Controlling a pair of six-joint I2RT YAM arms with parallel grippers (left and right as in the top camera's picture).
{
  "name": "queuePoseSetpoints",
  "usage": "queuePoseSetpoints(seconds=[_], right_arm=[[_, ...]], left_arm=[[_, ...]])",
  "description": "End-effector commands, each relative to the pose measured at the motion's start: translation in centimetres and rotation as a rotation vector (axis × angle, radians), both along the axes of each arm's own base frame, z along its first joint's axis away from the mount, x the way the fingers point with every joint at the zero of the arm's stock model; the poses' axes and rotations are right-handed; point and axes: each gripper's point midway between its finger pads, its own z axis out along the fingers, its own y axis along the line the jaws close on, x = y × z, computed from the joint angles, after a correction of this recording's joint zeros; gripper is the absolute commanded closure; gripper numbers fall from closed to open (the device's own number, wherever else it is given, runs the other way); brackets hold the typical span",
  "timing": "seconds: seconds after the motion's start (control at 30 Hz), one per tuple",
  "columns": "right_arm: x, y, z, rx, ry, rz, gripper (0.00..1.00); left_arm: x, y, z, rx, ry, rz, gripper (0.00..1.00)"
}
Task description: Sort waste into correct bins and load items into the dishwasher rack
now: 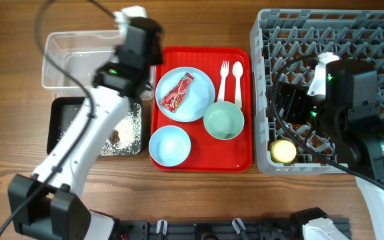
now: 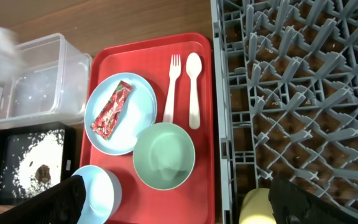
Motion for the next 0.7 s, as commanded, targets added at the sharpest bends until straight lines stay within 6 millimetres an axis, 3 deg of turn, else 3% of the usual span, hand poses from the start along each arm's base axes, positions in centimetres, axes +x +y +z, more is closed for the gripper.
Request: queuePoseSetpoints(seconds=[0.0,0.03,0.1,0.13,0.2,0.27,0.33,0.4,0.6,0.67], right_arm=[[0.1,0.0,0.0,-0.005,-0.001,0.011,0.04],[0.1,0.0,0.0,-0.005,-0.001,0.011,0.04],[0.1,0.0,0.0,-0.005,-0.001,0.010,0.04],[0.1,0.0,0.0,-0.005,-0.001,0.010,0.04],[0.1,0.0,0.0,-0.005,-0.001,0.010,0.04],[0.1,0.0,0.0,-0.005,0.000,0.011,0.04],[0.1,0.0,0.0,-0.004,0.000,0.010,0.04],[0.1,0.0,0.0,-0.004,-0.001,0.010,0.04],[0.0,0.0,0.0,-0.003,0.004,0.008,0.04],[0.0,0.0,0.0,-0.002,0.004,0.008,0.04]], left_arm=[[2.0,5.9,-5.3,0.033,0.104,0.133,0.40],[2.3,6.9,-6.0,0.033,0.113,0.155,0.21],[2.4,6.4,-5.5,-0.006,0.106,0.123,0.20],[2.2,4.9,-4.9,-0.053,0.102,0.061,0.19],[1.2,-0.4,-3.6,-0.164,0.111,-0.157,0.20],[-0.9,-6.2,-4.1,-0.152,0.157,-0.412,0.27],[-2.3,-8.9,-5.9,-0.033,0.200,-0.545,0.28],[-2.8,-10.2,-8.1,0.090,0.239,-0.592,0.27],[-3.1,-11.2,-18.5,0.173,0.438,-0.616,0.26],[-3.2,-11.1,-20.9,0.184,0.480,-0.612,0.37]])
